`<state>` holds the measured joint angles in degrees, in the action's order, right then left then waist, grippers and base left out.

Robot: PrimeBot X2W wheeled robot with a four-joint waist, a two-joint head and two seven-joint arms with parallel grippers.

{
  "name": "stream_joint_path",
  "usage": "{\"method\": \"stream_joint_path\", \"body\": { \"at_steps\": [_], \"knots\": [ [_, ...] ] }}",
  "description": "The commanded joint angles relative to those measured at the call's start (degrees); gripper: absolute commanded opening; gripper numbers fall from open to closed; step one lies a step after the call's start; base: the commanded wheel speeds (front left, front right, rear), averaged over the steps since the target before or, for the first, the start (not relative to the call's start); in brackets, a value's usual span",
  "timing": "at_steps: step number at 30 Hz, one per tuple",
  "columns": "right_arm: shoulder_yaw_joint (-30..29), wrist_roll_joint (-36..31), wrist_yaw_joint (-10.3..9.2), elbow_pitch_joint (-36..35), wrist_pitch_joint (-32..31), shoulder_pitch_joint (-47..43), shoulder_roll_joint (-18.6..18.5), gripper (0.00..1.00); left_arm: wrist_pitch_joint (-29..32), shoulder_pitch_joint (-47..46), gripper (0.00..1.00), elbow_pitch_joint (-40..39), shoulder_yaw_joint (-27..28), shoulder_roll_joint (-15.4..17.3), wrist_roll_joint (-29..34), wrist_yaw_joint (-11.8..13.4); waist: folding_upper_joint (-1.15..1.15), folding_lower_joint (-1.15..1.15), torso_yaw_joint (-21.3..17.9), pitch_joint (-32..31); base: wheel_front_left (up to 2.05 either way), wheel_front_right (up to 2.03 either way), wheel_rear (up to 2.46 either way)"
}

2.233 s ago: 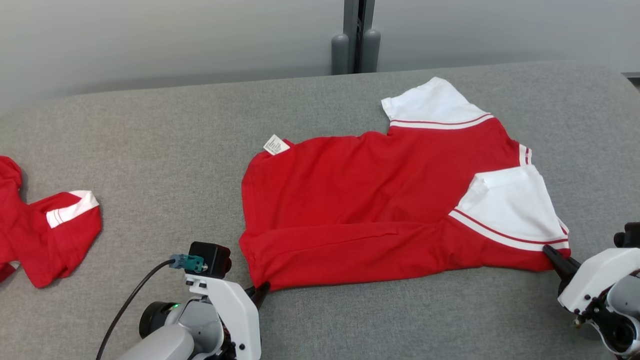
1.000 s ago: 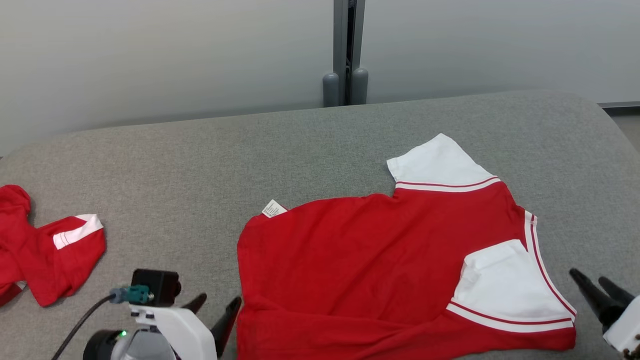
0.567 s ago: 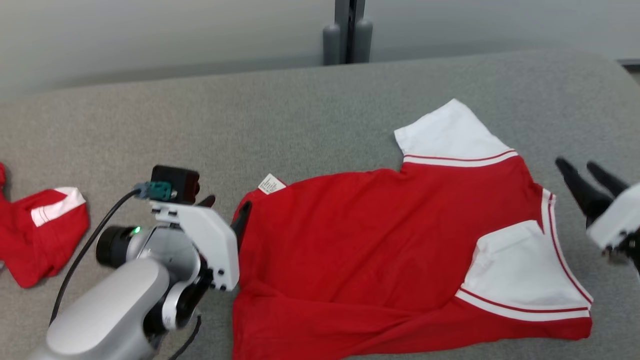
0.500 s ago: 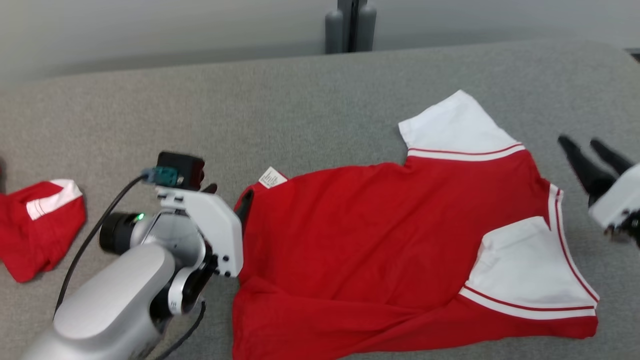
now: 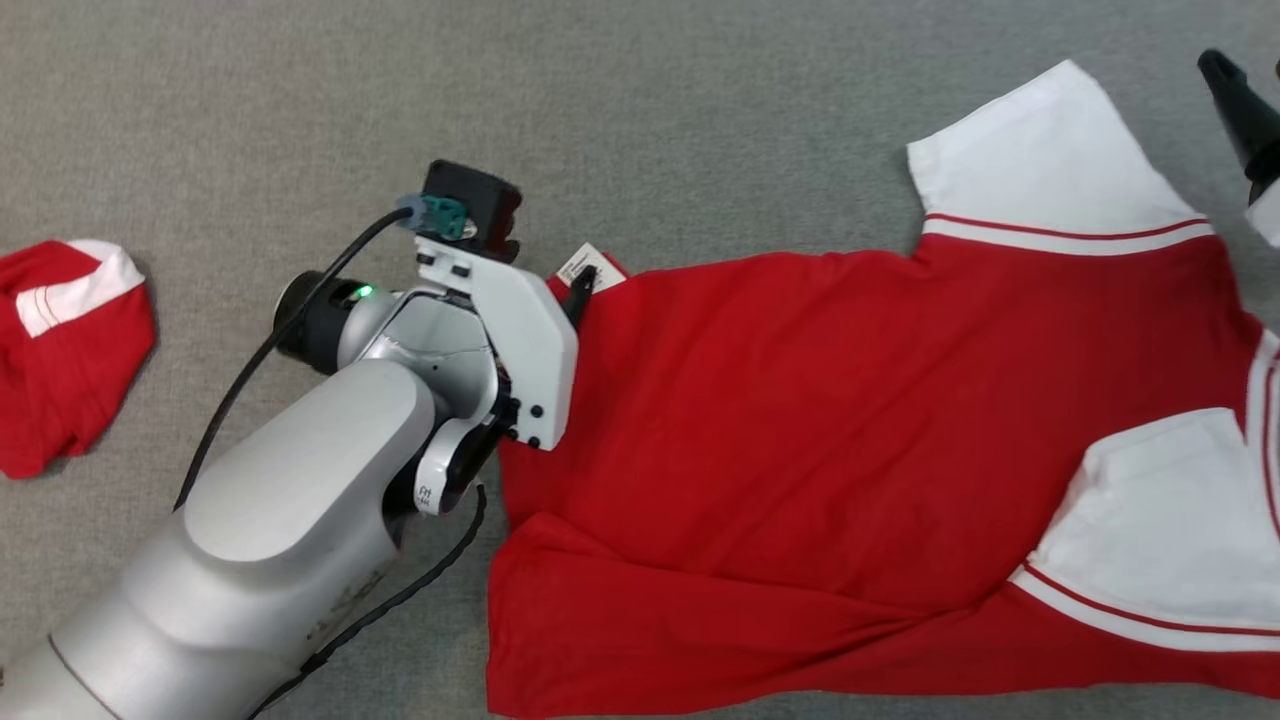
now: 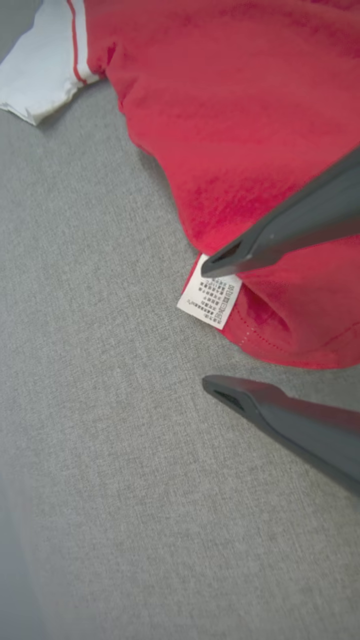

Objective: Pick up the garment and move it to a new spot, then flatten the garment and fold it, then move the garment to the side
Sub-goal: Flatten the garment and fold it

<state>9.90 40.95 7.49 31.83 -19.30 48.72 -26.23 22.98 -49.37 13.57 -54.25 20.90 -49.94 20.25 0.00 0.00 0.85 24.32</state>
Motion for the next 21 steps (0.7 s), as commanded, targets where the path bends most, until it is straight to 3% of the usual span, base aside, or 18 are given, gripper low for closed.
{"method": "stream_joint_path", "body": {
  "at_steps": [1,12,21],
  "knots": [
    [1.1,0.3,0.01,1.2,0.7,1.3,-0.1,1.00,0.3,-1.1,1.00,-0.3,-0.3,0.1,0.5,0.1,0.00,0.00,1.6,1.9,0.00,0.00,0.00],
    [9.9,4.5,0.01,12.2,-0.2,9.6,-1.7,1.00,6.5,-3.4,1.00,-7.3,-2.9,1.4,1.6,2.2,0.00,0.00,4.2,4.7,0.00,0.00,0.00],
    [15.2,7.8,0.01,16.6,-0.1,12.3,-1.9,1.00,9.5,-3.9,1.00,-10.0,-3.2,1.6,0.6,2.9,0.00,0.00,4.5,5.7,0.00,0.00,0.00]
  ]
}}
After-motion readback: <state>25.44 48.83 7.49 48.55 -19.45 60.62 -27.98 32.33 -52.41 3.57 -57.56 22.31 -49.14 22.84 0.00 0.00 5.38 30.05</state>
